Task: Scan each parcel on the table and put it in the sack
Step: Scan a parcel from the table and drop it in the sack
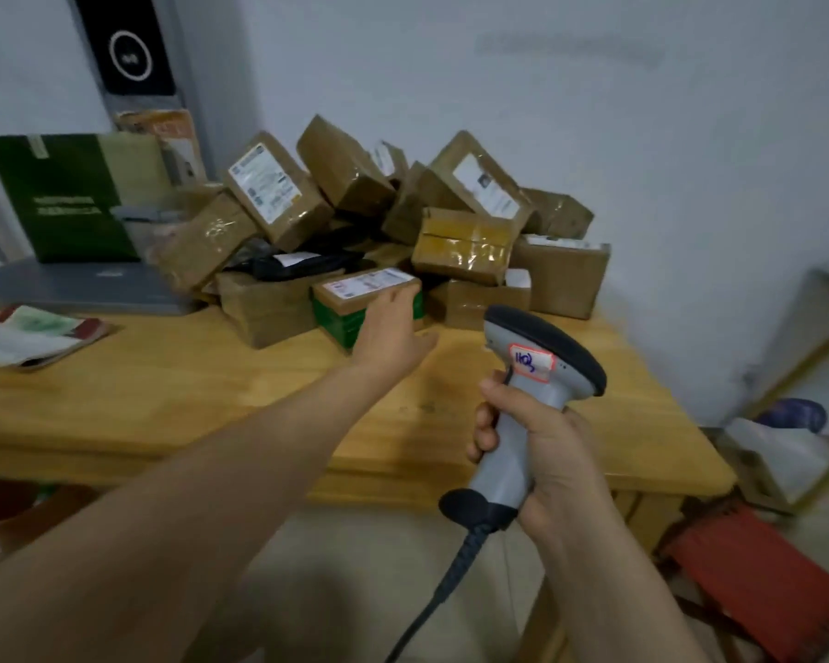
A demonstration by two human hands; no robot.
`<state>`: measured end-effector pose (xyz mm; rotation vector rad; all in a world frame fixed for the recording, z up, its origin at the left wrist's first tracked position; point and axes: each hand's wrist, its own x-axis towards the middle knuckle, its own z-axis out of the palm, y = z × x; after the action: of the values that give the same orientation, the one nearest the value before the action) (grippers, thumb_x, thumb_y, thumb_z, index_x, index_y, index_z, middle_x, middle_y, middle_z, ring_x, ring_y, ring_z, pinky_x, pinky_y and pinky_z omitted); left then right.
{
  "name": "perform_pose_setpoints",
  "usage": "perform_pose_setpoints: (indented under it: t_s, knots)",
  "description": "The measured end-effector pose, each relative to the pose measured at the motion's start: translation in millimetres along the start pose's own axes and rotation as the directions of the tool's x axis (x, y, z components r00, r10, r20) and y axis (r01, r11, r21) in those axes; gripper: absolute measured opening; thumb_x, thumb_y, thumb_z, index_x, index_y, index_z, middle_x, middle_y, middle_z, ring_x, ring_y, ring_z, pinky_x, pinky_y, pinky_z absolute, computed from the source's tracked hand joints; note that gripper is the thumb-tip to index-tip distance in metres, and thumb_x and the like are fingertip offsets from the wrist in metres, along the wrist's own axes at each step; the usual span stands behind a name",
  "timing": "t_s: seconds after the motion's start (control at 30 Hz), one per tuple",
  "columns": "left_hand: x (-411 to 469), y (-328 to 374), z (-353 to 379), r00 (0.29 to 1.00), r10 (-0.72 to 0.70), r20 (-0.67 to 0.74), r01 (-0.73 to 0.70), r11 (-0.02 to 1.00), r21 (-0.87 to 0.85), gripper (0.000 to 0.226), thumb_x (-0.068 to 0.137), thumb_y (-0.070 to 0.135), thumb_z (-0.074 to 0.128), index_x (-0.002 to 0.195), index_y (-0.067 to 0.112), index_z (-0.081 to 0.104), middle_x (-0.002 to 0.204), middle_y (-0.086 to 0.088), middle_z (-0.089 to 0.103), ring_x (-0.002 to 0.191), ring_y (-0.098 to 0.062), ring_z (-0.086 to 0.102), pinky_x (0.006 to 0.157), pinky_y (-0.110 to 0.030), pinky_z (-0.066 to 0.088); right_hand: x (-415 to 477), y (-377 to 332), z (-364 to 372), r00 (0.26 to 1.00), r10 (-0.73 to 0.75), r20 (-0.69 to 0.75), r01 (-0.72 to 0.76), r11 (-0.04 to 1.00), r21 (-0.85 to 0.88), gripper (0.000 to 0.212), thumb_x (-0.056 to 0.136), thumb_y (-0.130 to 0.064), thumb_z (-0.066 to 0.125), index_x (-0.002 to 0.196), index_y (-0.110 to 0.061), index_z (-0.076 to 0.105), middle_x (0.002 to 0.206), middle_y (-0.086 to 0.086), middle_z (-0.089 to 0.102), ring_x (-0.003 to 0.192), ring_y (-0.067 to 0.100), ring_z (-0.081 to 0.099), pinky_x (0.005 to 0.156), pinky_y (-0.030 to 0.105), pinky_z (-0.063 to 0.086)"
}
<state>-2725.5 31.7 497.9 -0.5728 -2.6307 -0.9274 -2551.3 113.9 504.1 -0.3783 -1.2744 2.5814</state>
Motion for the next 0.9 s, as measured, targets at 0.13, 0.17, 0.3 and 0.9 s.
perform_pose_setpoints:
  t_s: [0.13,0.17,0.3,0.9]
  knots:
    - [56.3,30.6,20.1,0.989,0.148,0.012,-0.148,0.976,0.158,0.071,0.083,0.016,0.072,0.145,0.014,0.036,0.147,-0.008,0.036,0.136,-0.025,0.034,0.110,-0.037,0.035,26.3,-22.2,-12.2,0.999,-0.035,-0.015,0.036,0.999,0.041,0.008,0.079,-0.001,0.067,0.079,-0.006,0.061,0.052,0.010,0.052,0.036,0.016,0.044,0.039,0.025,0.044]
    - [68.9,37.3,25.9,0.983,0.180,0.025,-0.181,0.965,0.192,0.074,0.082,0.015,0.072,0.146,0.013,0.034,0.149,-0.008,0.033,0.137,-0.026,0.031,0.111,-0.038,0.034,33.8,-26.6,-15.3,0.999,-0.040,-0.015,0.040,0.998,0.052,0.007,0.079,-0.001,0.067,0.081,-0.005,0.061,0.052,0.010,0.052,0.036,0.016,0.044,0.039,0.025,0.044]
    - [115.7,60.7,47.5,0.950,0.293,0.106,-0.310,0.854,0.418,0.099,0.081,0.015,0.075,0.154,0.012,0.008,0.161,-0.010,0.009,0.149,-0.026,0.006,0.121,-0.041,0.012,61.1,-37.6,-27.1,0.999,-0.044,-0.006,0.045,0.996,0.079,0.007,0.078,-0.001,0.069,0.080,-0.005,0.063,0.052,0.011,0.053,0.035,0.016,0.044,0.039,0.025,0.044]
    - [76.5,73.5,12.9,0.924,0.381,-0.032,-0.352,0.879,0.321,0.127,0.070,0.035,0.082,0.153,0.021,-0.014,0.150,-0.013,0.014,0.140,-0.031,0.013,0.107,-0.038,0.034,56.8,-25.2,-39.8,0.999,0.032,-0.030,-0.030,0.998,0.063,0.009,0.078,-0.001,0.069,0.084,-0.004,0.063,0.052,0.011,0.053,0.036,0.015,0.045,0.040,0.025,0.044]
